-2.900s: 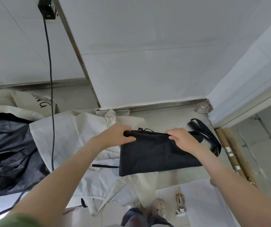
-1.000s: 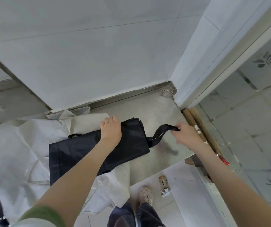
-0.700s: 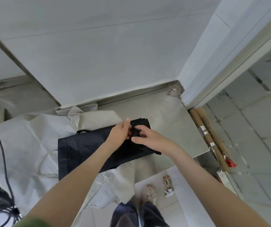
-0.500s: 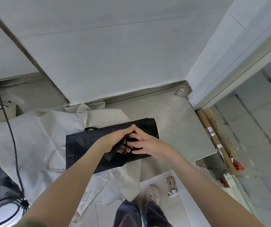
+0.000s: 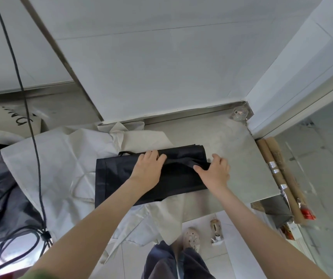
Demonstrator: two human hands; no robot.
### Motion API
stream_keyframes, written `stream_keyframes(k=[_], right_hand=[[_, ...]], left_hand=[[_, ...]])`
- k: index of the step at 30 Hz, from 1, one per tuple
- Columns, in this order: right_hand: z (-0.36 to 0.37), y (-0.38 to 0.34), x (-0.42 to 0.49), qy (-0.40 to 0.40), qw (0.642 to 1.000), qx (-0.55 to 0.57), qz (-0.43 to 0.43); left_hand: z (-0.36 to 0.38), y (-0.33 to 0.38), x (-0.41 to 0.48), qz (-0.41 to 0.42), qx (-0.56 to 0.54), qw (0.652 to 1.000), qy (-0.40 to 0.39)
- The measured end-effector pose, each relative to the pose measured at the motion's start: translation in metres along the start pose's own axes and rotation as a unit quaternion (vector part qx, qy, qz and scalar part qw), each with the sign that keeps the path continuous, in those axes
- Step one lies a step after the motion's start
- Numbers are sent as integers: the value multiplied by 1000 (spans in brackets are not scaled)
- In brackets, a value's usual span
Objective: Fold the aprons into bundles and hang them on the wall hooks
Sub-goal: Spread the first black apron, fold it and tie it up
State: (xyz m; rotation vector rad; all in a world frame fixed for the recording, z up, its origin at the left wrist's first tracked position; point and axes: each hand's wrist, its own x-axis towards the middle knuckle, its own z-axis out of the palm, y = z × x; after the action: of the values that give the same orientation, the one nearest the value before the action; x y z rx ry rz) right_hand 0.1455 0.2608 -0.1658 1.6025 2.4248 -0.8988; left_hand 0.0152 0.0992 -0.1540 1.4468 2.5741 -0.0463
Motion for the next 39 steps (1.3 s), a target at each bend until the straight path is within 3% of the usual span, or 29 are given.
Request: stream_keyframes(k=[2, 5, 12, 15, 17, 18, 20, 23, 27, 30, 35, 37, 39], right_hand=[[1, 3, 2, 14, 999, 37, 18], [-3, 6, 2, 27, 998, 64, 6], [-5, 12, 1, -56, 997, 35, -31], [-3, 13, 1, -63, 997, 31, -15], [-2, 12, 0, -75, 997, 26, -5], [-1, 12, 0, -80, 997, 24, 2], [1, 10, 2, -92, 995, 26, 21], [7, 10, 8, -133, 988, 56, 53], [6, 6, 5, -149, 978, 128, 67], [-7, -1, 0, -112, 967, 219, 65], [-35, 2, 3, -87, 963, 254, 38], [-42, 3, 0, -161, 931, 328, 11], [-43, 6, -5, -272, 863, 425, -28]], left_hand=[[5, 0, -3, 17, 25, 1000, -6], [8, -4, -6, -30, 8, 999, -13], [3, -30, -22, -136, -81, 987, -4], [-3, -26, -23, -159, -280, 946, 25], [-13, -13, -22, -120, -396, 910, 33], [-16, -5, -20, -77, -396, 914, 43], [-14, 10, -16, 21, -335, 940, 63], [6, 24, -12, 102, -149, 984, -7], [27, 25, -17, 61, -3, 994, -90], [33, 18, -20, 55, 19, 995, -84], [35, 22, -19, 62, 40, 989, -129], [31, 30, -15, 52, 33, 985, -161], [29, 38, -11, 37, 27, 984, -170]])
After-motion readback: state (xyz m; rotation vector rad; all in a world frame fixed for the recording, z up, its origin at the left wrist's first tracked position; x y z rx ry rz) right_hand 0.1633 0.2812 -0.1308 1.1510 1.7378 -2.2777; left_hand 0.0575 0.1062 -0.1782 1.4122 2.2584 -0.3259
